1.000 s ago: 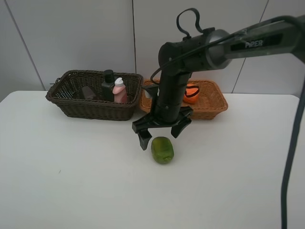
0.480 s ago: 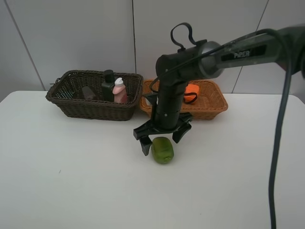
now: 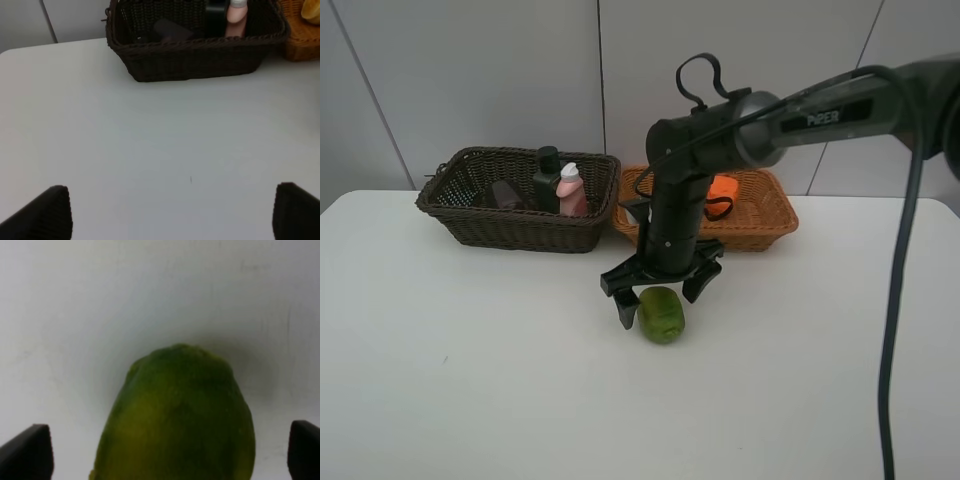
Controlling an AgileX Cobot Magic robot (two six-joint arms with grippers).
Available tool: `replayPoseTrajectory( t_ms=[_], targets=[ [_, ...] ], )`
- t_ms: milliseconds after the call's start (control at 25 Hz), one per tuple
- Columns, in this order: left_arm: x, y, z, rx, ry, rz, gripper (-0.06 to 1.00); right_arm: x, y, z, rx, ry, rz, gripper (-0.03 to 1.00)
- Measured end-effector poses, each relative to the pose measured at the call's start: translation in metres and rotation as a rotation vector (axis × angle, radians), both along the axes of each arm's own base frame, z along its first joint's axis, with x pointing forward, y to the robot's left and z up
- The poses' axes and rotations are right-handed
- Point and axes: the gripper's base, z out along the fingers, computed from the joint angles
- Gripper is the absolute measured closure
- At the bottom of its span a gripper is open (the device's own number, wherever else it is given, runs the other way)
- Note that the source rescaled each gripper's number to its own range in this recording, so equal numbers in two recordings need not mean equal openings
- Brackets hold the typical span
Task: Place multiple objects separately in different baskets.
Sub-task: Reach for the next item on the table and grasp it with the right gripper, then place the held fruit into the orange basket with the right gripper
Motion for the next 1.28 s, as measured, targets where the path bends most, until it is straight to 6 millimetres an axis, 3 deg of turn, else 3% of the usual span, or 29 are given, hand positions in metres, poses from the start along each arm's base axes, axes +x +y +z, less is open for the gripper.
replayPoseTrajectory(
  t_ms=[120, 200, 240, 960, 1280],
  targets=[
    [0.000, 0.000, 0.000, 0.000, 0.000, 0.000, -0.03, 0.000, 0.000, -0.005, -0.007, 0.011, -0.001, 0.23],
    [0.000, 0.000, 0.000, 0.000, 0.000, 0.000, -0.03, 0.000, 0.000, -0.005, -0.009, 0.012, -0.001, 0.51],
    [0.000, 0.000, 0.000, 0.000, 0.000, 0.000, -0.03, 0.000, 0.000, -0.005, -0.010, 0.012, -0.001, 0.55],
    [0.000, 0.000, 0.000, 0.000, 0.000, 0.000, -0.03, -0.001, -0.003, -0.005, -0.034, 0.015, 0.003, 0.55],
    [0.000, 0.000, 0.000, 0.000, 0.000, 0.000, -0.03, -0.003, -0.005, 0.017, -0.026, -0.004, 0.005, 0.55]
  ],
)
